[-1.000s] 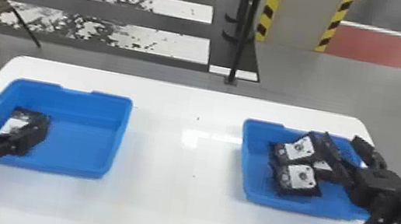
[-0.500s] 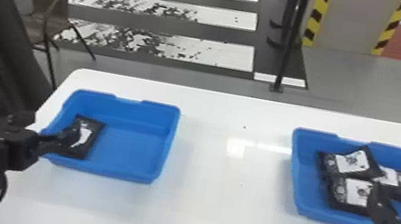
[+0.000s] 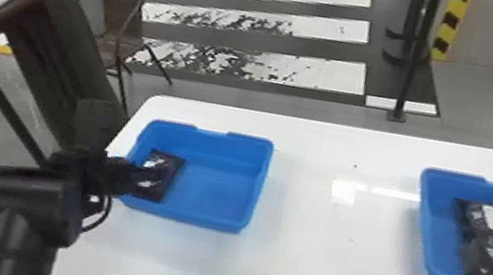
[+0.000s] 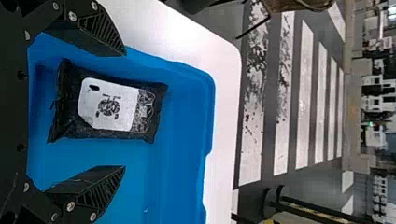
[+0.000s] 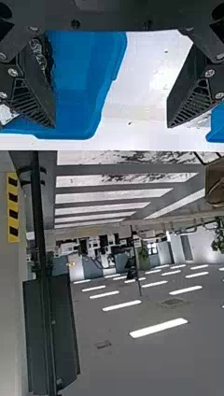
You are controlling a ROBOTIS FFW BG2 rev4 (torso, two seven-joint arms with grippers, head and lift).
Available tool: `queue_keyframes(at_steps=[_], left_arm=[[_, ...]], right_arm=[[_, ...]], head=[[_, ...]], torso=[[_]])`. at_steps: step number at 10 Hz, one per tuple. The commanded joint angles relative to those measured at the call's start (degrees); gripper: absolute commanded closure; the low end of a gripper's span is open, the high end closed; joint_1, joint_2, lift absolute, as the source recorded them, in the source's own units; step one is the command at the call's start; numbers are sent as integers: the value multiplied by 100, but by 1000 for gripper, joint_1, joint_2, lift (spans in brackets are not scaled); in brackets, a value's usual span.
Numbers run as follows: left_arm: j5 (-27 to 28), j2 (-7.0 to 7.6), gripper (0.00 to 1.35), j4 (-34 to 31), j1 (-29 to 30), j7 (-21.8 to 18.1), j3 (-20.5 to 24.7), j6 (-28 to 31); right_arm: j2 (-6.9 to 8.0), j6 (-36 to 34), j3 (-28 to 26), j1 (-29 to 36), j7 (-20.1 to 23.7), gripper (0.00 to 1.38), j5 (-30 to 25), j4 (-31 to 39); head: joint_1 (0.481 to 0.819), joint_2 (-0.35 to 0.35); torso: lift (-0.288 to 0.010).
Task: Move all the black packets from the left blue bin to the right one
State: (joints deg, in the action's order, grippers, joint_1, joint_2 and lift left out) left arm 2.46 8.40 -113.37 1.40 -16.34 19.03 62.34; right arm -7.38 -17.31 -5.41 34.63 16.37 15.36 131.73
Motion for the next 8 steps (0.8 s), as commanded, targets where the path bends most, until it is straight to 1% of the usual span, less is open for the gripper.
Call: queue_keyframes(at_steps=[1,5,8], left_arm=[[131,74,186,474,-435,17,-143,347],[245,153,186,1135,-885,79,-166,615],[211,153,190,1332,-1054,79,-200,741]], right_arm=[[-1,-12,62,-32,51,153,40,-32],[-1,-68,119,-88,156,153,143,-46],[-1,-96,130,-102,183,153,269,-88]], head=[[695,258],[695,282],[695,289]], torso=[[-140],[-140],[-140]])
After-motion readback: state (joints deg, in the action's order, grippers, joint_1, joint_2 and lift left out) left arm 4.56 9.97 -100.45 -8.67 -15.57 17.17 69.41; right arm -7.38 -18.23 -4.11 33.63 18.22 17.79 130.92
